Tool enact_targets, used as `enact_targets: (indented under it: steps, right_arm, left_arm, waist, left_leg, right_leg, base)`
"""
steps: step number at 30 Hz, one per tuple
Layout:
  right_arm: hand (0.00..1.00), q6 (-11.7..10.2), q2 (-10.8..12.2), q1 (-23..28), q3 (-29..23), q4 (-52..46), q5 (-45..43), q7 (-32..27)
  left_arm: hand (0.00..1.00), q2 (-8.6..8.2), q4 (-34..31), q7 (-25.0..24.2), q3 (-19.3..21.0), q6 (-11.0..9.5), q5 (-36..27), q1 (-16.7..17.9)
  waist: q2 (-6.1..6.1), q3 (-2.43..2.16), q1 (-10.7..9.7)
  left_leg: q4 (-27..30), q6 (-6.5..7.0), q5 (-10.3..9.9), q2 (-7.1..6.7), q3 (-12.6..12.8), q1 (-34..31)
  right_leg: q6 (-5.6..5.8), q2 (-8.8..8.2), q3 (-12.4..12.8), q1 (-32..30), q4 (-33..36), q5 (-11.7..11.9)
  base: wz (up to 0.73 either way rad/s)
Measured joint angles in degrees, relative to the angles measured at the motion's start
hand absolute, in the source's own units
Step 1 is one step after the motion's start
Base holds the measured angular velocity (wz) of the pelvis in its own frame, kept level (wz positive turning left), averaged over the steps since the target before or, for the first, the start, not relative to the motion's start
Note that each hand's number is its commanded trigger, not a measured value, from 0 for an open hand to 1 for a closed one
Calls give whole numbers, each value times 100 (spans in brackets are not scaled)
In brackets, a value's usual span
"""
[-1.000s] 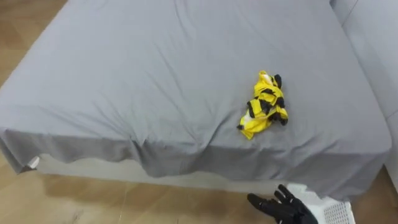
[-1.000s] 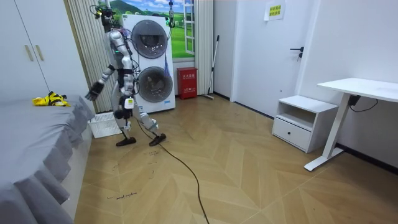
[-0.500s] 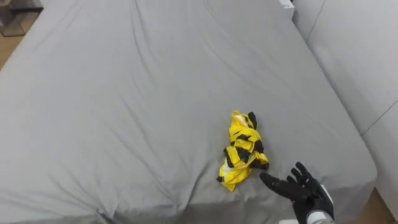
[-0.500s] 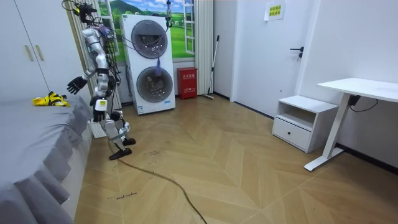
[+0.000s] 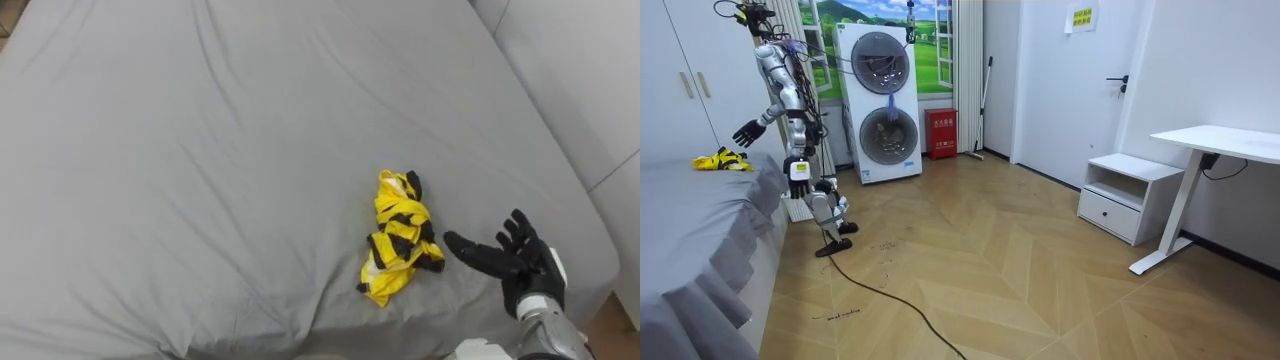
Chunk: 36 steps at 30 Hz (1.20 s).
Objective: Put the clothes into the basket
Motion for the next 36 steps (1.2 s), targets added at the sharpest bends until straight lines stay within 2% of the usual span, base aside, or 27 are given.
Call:
enact_targets:
  steps: [5, 9, 13, 16, 18, 22, 26, 29, 30, 31, 34, 36]
  right_arm:
    - [0, 25, 0, -478, 66, 437, -256, 204]
    - [0, 26, -8, -936, 526, 1012, -407, 268]
    - [0, 56, -19, -1265, 674, 1349, -635, 272]
    - [0, 92, -151, -1545, 670, 1779, -748, 235]
    - [0, 101, -365, -1783, 661, 2216, -666, 229]
    - [0, 141, -518, -2098, 590, 2595, -807, 196]
    - [0, 145, -738, -2449, 559, 3068, -1023, 112]
    - [0, 151, -881, -2763, 550, 3467, -1035, -24]
    - [60, 163, -946, -2871, 534, 3576, -1035, -76]
    - [98, 189, -975, -2900, 498, 3585, -1036, -96]
    - [100, 272, -1138, -3106, 425, 3756, -1049, -207]
    - [100, 277, -1284, -3291, 308, 3903, -1053, -293]
  left_arm:
    - [0, 24, 223, -99, 19, 48, 21, -214]
    - [0, 63, 307, -123, -98, 55, 2, -382]
    - [0, 77, 319, -122, -196, 90, 0, -544]
    - [0, 74, 315, -122, -231, 134, -88, -567]
    - [0, 77, 336, -122, -304, 162, -197, -652]
    - [0, 83, 336, -134, -308, 162, -208, -685]
    - [0, 91, 337, -232, -337, 168, -255, -770]
    - [0, 96, 339, -218, -406, 170, -343, -815]
    - [0, 94, 338, -213, -435, 173, -390, -829]
    - [0, 94, 338, -213, -435, 180, -391, -842]
    - [0, 95, 336, -211, -497, 215, -471, -910]
    - [0, 95, 319, -211, -566, 216, -533, -940]
  waist:
    - [10, 13, 100]
    - [5, 30, 256]
    - [28, 49, 371]
    - [51, 65, 396]
    - [44, 110, 495]
    - [52, 121, 507]
    - [52, 129, 611]
    - [63, 171, 646]
    - [69, 191, 666]
    - [71, 192, 681]
    - [96, 209, 744]
    - [144, 238, 746]
  left_leg:
    - [12, 34, 22, -31, -10, -149]
    - [80, 54, 41, -56, -11, -327]
    - [145, 81, 114, -57, -89, -628]
    - [175, 104, 173, -95, -228, -800]
    - [189, 117, 208, -104, -258, -884]
    - [186, 129, 290, -138, -321, -1058]
    - [179, 138, 375, -151, -314, -1296]
    - [173, 159, 433, -174, -338, -1423]
    - [173, 168, 451, -182, -353, -1481]
    - [173, 172, 463, -188, -374, -1518]
    - [174, 195, 515, -195, -384, -1704]
    - [168, 210, 560, -206, -388, -1853]
  right_leg:
    - [16, -21, -26, -99, -3, 9]
    - [17, -37, -19, -248, 7, 9]
    - [22, -77, -132, -485, 18, 10]
    - [29, -118, -275, -586, 37, 8]
    - [31, -135, -298, -673, 115, 9]
    - [34, -160, -372, -817, 124, 11]
    - [40, -184, -390, -1067, 181, 16]
    - [40, -218, -430, -1225, 262, 17]
    - [40, -233, -431, -1304, 317, 17]
    - [41, -239, -435, -1342, 332, 17]
    - [54, -248, -449, -1523, 341, 44]
    - [61, -254, -450, -1684, 367, 64]
  base:
    - [2]
    - [0]
    - [16]
    - [26]
    - [12]
    - [12]
    - [2]
    - [6]
    - [7]
    - [4]
    - [1]
    - [0]
